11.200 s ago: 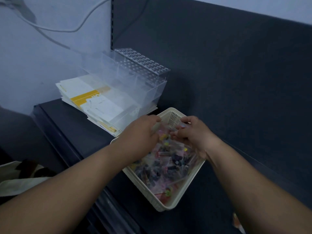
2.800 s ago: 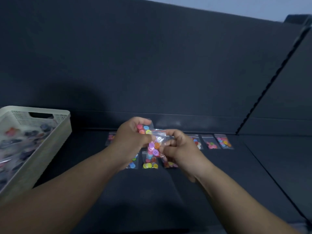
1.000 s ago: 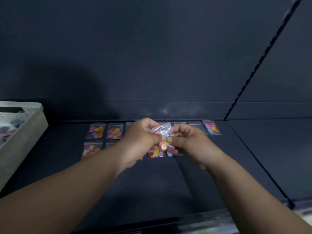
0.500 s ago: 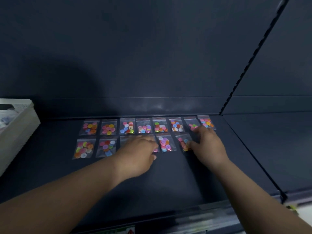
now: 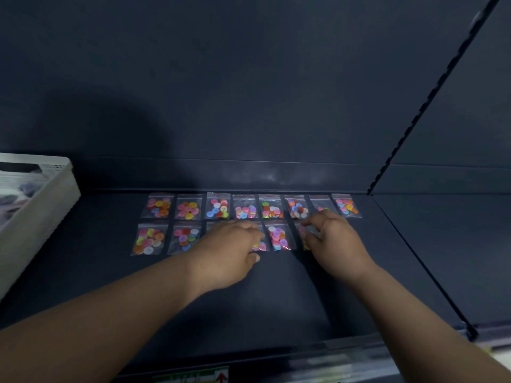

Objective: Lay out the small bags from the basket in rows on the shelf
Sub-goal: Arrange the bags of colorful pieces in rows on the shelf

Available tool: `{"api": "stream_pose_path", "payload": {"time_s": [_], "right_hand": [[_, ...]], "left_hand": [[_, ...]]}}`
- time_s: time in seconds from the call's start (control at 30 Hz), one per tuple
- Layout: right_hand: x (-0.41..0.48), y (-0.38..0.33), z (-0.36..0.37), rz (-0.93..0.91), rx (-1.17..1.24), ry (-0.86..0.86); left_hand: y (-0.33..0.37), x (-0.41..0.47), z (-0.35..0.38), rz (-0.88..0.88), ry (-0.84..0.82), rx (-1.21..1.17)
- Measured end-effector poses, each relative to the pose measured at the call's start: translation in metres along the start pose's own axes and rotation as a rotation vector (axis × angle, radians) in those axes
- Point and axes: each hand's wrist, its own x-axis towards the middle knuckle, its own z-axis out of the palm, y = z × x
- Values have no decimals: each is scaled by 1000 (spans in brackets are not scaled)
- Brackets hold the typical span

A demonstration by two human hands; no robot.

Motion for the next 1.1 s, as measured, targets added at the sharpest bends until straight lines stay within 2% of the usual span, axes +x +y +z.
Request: {"api": "stream_pose_path", "payload": {"time_s": [0.2,0.3,0.47,0.67,0.97,1.1], "right_hand": [[31,-85,-14,-250,-15,73],[45,-142,-7,-417,-5,38],[61,-227,18,-612,7,-47],[70,-303,46,-757,37,-126],[90,-392,93,-812,3,-329],[100,-422,115,-773,-23,-471]], "left_hand": [[-34,-31,-60,-46,228,99],[-65,-61,-88,-170,325,143],[-112,-121,-120,-353,380,232],[-153,-186,-142,-533,397,267],[-212,-261,-139,-821,388,209],[-230,-271,-130,-863,396,141]]}}
